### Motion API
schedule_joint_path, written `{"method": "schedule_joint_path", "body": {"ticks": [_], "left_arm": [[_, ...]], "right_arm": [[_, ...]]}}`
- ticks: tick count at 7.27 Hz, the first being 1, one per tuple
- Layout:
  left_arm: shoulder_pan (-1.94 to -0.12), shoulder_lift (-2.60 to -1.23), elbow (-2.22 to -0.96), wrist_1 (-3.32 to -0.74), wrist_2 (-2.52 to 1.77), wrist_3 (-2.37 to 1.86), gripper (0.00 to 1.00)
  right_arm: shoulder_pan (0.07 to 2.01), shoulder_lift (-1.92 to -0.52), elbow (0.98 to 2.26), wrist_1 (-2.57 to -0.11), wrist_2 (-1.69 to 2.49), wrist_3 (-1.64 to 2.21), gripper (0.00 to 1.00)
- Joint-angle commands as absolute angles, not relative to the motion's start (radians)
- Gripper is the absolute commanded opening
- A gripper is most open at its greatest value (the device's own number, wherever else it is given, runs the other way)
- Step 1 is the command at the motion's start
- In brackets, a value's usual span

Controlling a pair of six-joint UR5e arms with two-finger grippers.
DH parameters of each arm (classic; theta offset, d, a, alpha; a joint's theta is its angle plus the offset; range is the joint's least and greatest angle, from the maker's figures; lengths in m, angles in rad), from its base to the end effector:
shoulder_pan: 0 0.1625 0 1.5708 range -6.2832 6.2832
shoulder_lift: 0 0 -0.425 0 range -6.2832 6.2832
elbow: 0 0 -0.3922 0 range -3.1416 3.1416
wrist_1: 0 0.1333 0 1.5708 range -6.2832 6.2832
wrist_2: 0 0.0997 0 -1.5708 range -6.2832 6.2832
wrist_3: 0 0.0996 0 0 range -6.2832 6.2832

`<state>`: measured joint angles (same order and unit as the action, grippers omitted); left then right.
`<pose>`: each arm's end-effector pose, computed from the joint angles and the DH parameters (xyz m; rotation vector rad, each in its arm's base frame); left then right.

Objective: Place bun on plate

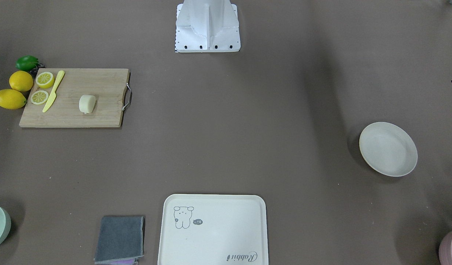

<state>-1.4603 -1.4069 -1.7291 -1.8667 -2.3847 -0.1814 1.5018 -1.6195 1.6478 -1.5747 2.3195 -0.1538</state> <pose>-0.0122 -0.4420 0.6210 0.1536 0.8389 0.0516 0.0328 -0.4762 0.6464 0.0551 -0.7486 -0.2214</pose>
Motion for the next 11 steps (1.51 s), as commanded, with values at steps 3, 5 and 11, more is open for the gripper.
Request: {"method": "schedule_joint_path", "body": {"ticks": [3,5,11], "left_arm": [[-1.289,-1.667,-1.374,-2.130,-2.381,-0.565,0.97],[-1.179,-1.675,-1.341,-2.177,-2.236,-0.612,0.97],[-1.135,-1.694,-1.290,-2.203,-2.226,-0.641,0.21]], "right_arm": [[1.493,-1.623,1.635,-1.575,2.367,-0.150,1.00],[1.491,-1.615,1.641,-1.575,2.373,-0.146,1.00],[1.480,-1.611,1.644,-1.574,2.370,-0.104,1.00]]}}
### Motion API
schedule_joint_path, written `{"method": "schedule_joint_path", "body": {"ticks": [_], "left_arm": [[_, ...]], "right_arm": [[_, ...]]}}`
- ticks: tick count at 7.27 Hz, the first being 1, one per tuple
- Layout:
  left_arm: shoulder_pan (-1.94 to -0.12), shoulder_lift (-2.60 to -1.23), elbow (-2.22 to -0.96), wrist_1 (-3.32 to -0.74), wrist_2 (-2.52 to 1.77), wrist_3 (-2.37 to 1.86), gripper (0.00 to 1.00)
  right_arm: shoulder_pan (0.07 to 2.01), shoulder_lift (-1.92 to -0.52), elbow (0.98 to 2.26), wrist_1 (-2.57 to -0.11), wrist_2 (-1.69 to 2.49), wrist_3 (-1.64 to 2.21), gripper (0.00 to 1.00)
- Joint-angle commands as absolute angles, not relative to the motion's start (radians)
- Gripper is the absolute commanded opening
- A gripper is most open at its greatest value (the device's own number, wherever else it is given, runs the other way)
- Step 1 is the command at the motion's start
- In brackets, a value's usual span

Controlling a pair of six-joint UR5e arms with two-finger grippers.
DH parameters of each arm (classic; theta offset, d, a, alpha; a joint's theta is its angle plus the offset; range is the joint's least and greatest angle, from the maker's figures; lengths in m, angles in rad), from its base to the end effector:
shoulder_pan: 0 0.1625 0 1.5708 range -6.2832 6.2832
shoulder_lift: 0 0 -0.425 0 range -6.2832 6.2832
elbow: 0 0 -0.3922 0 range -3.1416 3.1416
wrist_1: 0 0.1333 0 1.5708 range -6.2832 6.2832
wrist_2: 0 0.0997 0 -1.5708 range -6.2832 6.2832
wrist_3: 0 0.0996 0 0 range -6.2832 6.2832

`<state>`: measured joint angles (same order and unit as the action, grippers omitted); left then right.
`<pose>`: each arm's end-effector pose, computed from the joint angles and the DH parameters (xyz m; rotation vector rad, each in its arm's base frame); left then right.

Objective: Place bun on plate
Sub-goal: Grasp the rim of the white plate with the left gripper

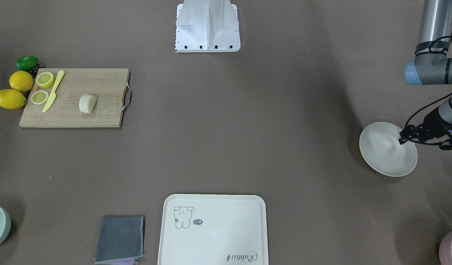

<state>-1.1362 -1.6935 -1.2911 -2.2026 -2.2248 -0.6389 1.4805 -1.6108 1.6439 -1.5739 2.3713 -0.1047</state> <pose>0.1716 -0.5424 0.6703 0.0652 0.7845 -0.0384 0.0186 -0.4804 0.6405 0.0342 -0.8016 -0.1965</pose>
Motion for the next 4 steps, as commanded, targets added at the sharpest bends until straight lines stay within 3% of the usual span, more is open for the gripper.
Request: {"method": "schedule_joint_path", "body": {"ticks": [1,4], "left_arm": [[-1.135,-1.695,-1.292,-2.203,-2.229,-0.644,0.00],[-1.135,-1.703,-1.380,-2.194,-2.241,-0.714,0.00]], "right_arm": [[1.480,-1.611,1.647,-1.574,2.370,-0.104,1.00],[1.473,-1.611,1.724,-1.577,2.364,-0.048,1.00]]}}
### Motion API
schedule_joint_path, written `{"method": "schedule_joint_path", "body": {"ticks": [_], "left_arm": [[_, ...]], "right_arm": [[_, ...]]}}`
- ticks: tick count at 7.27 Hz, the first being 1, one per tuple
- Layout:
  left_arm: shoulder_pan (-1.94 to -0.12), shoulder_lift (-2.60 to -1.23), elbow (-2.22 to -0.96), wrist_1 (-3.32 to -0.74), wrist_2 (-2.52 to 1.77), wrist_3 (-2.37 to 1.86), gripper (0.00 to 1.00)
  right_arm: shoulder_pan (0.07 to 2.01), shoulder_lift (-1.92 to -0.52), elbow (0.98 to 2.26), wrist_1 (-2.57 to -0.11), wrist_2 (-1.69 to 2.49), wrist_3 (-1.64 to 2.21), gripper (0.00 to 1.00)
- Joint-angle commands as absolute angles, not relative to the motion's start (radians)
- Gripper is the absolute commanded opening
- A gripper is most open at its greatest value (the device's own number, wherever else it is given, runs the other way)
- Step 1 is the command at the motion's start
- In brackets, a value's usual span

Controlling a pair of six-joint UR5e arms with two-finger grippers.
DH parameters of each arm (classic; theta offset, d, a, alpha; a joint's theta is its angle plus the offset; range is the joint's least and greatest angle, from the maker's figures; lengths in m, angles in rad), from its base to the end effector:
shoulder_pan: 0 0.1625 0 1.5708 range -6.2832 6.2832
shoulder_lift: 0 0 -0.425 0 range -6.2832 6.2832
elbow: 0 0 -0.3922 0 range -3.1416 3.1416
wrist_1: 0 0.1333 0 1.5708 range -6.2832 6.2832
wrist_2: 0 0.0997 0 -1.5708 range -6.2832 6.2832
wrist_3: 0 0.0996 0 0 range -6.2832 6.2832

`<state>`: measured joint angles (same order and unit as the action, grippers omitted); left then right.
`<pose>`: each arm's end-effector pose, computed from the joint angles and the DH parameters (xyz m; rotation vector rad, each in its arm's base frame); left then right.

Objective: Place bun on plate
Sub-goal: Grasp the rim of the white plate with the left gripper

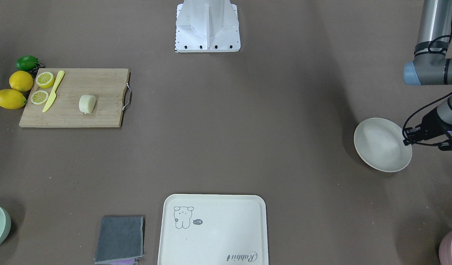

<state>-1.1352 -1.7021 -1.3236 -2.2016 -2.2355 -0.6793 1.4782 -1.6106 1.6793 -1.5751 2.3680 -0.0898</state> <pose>0.1756 -0.5476 0.6483 0.0768 0.8126 -0.0589 0.0176 -0.4820 0.6233 0.0599 -0.7984 -0.1982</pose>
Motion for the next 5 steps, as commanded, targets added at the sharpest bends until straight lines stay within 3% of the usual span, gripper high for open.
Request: {"method": "schedule_joint_path", "body": {"ticks": [1,5], "left_arm": [[-1.135,-1.706,-1.437,-2.192,-2.313,-0.798,0.00],[-1.011,-1.775,-1.730,-2.027,-2.306,-1.153,0.00]], "right_arm": [[1.438,-1.611,1.762,-1.575,2.364,0.012,1.00],[1.243,-1.592,1.911,-1.574,2.367,0.303,1.00]]}}
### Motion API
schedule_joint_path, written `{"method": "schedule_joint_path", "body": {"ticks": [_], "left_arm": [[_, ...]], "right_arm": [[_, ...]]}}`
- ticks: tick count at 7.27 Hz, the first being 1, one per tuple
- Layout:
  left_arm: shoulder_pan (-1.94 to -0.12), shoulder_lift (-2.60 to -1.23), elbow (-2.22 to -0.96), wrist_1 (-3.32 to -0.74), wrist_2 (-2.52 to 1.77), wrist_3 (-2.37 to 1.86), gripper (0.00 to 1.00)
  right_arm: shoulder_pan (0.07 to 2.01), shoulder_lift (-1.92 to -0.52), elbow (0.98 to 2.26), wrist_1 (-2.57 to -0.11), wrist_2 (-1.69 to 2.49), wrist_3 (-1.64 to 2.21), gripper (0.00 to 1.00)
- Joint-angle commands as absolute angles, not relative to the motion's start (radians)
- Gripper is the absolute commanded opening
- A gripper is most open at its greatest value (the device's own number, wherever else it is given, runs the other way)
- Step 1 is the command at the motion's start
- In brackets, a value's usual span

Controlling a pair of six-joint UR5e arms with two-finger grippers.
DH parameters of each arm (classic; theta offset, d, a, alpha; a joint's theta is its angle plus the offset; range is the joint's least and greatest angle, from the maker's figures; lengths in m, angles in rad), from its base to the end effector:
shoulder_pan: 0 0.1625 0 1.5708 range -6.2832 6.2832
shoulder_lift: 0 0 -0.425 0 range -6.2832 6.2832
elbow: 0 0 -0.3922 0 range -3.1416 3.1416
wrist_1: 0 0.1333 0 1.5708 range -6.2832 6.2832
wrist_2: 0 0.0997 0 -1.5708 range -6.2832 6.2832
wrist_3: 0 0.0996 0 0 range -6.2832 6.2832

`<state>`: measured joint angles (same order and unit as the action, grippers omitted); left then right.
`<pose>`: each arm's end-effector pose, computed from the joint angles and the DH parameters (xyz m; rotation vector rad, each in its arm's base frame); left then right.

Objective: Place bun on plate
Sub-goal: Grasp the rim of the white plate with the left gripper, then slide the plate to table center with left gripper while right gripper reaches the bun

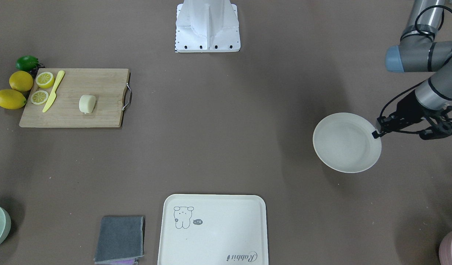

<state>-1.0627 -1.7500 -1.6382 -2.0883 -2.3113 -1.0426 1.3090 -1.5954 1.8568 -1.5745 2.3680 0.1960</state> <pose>0.2239 -0.5380 0.4690 0.0276 1.0103 -0.2056 -0.0650 -0.4822 0.5279 0.0577 -0.8280 -0.1647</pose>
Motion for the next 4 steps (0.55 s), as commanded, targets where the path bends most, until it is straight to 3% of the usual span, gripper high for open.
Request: {"method": "schedule_joint_path", "body": {"ticks": [1,4], "left_arm": [[-0.926,-1.831,-1.749,-2.020,-2.245,-1.280,0.00],[-0.647,-2.027,-1.718,-1.962,-2.030,-1.509,0.00]], "right_arm": [[1.183,-1.591,1.933,-1.550,2.368,0.392,1.00],[0.935,-1.638,1.925,-1.206,2.256,0.843,1.00]]}}
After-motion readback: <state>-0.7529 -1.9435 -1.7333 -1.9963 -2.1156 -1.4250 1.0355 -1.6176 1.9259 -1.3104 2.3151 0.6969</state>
